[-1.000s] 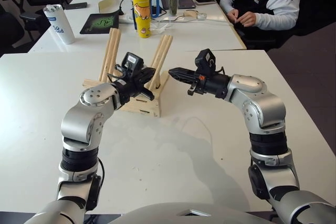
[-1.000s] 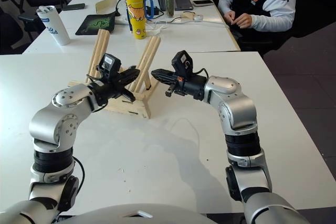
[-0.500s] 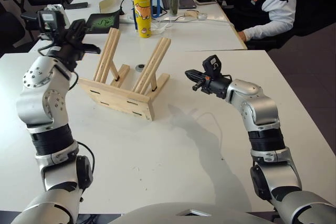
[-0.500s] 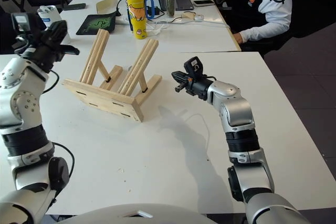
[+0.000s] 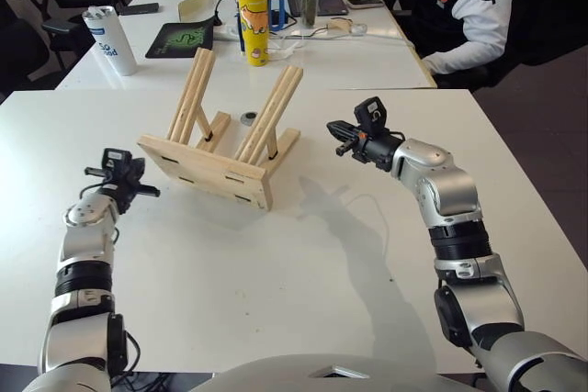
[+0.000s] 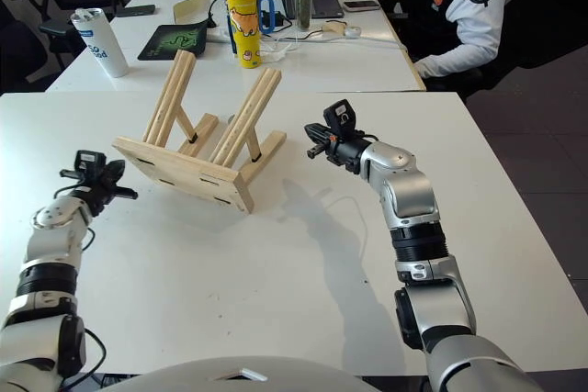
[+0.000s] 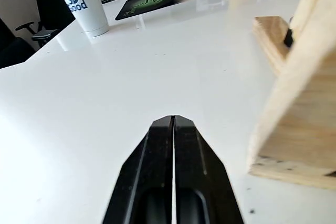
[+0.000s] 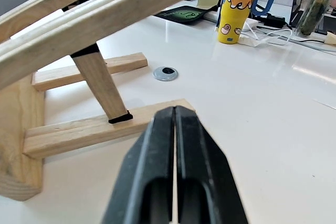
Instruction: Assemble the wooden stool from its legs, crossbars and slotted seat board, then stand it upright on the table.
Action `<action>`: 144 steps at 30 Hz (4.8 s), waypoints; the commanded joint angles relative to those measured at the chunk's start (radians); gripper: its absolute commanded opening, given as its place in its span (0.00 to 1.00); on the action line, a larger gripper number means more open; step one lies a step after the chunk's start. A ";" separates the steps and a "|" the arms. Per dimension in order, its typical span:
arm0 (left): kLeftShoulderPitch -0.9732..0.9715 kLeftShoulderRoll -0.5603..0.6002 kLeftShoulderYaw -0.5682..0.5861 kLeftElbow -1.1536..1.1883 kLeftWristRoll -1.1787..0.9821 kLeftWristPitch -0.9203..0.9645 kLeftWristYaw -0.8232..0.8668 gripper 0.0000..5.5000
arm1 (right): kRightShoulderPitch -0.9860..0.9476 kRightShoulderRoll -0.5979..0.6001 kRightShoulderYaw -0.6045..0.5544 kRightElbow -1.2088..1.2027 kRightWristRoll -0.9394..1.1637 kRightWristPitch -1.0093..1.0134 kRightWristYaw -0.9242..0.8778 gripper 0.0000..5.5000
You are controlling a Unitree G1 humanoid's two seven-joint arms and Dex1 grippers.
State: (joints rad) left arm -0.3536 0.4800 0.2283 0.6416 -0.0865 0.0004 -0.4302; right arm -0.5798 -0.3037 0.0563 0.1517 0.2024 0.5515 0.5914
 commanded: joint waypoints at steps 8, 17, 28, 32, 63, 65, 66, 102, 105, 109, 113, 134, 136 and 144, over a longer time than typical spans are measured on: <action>0.231 -0.203 -0.201 -0.418 0.009 0.095 0.012 0.01 | 0.102 -0.044 0.028 0.259 -0.117 -0.174 -0.045 0.00; 0.213 -0.202 -0.216 -0.400 0.027 0.152 0.048 0.01 | 0.061 -0.010 0.004 0.384 -0.137 -0.302 -0.118 0.00; 0.076 -0.233 -0.236 -0.408 0.041 0.211 0.118 0.01 | 0.035 0.053 0.028 0.403 -0.179 -0.416 -0.154 0.00; 0.054 -0.249 -0.264 -0.430 0.043 0.232 0.111 0.01 | 0.030 0.060 0.058 0.374 -0.205 -0.453 -0.133 0.00; 0.327 -0.154 -0.230 -0.696 0.050 0.437 0.123 0.01 | 0.390 -0.156 0.081 0.172 -0.235 -0.493 -0.033 0.00; 0.337 -0.150 -0.236 -0.666 0.069 0.404 0.134 0.01 | 0.371 -0.144 0.057 0.237 -0.243 -0.499 -0.096 0.00; 0.340 -0.147 -0.239 -0.650 0.076 0.392 0.135 0.01 | 0.367 -0.137 0.048 0.255 -0.244 -0.500 -0.117 0.00; 0.266 -0.277 -0.346 -0.818 0.046 0.353 0.119 0.01 | 0.364 0.095 0.118 -0.133 -0.176 -0.222 -0.155 0.00; 0.238 -0.291 -0.335 -0.827 0.035 0.371 0.123 0.01 | 0.330 0.123 0.100 -0.154 -0.169 -0.254 -0.189 0.00; 0.215 -0.287 -0.331 -0.863 0.036 0.382 0.121 0.01 | 0.293 0.151 0.073 -0.195 -0.150 -0.276 -0.217 0.00; 0.182 -0.303 -0.302 -0.905 0.010 0.400 0.131 0.01 | 0.284 0.149 0.069 -0.209 -0.151 -0.298 -0.216 0.00; 0.036 -0.298 -0.260 -1.101 -0.024 0.498 0.170 0.01 | 0.197 0.178 0.017 -0.304 -0.140 -0.460 -0.307 0.00; 0.018 -0.298 -0.244 -1.111 -0.033 0.510 0.172 0.01 | 0.185 0.177 0.009 -0.303 -0.138 -0.462 -0.314 0.00; 0.014 -0.266 -0.210 -1.086 -0.025 0.512 0.177 0.01 | 0.130 0.153 -0.031 -0.237 -0.149 -0.496 -0.346 0.00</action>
State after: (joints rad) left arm -0.3109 0.2225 0.0743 -0.4420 -0.0749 0.5244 -0.2003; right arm -0.3991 -0.1705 -0.0272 -0.0985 0.0479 0.0885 0.2080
